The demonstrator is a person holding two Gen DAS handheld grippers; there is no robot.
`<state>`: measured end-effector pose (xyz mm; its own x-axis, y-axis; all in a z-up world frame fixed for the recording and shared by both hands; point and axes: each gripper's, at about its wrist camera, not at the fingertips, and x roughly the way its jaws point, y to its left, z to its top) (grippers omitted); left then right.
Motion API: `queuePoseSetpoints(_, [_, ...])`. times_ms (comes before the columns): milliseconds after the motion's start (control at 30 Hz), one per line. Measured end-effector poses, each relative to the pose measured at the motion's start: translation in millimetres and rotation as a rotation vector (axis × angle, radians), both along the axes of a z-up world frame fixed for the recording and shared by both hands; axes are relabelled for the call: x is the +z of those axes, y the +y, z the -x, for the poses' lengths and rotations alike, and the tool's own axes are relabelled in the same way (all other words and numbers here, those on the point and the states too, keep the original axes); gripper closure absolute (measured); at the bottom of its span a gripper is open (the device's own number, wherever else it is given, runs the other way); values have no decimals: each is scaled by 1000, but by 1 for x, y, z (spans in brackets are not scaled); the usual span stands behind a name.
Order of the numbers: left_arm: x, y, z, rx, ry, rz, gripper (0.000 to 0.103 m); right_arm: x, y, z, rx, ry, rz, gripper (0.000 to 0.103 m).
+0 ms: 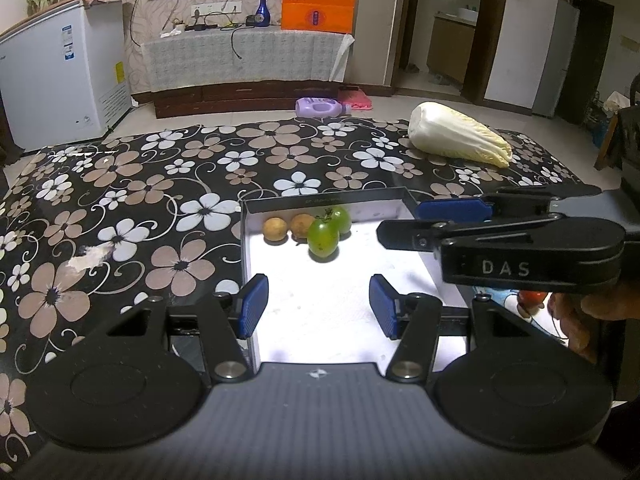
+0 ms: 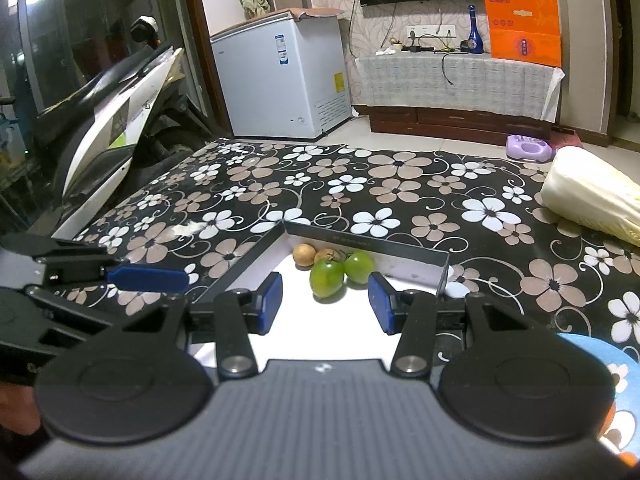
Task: Organize fruits
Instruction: 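Lower the right tool onto a green fruit in the tray and close it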
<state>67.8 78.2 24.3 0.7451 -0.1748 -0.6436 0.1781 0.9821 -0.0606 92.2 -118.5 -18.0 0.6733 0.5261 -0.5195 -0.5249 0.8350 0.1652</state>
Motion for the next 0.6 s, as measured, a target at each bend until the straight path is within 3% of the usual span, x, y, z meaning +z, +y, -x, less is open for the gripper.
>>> queuePoseSetpoints(600, [-6,17,1,11,23,11,41,-13,14,-9,-6,11,85,54])
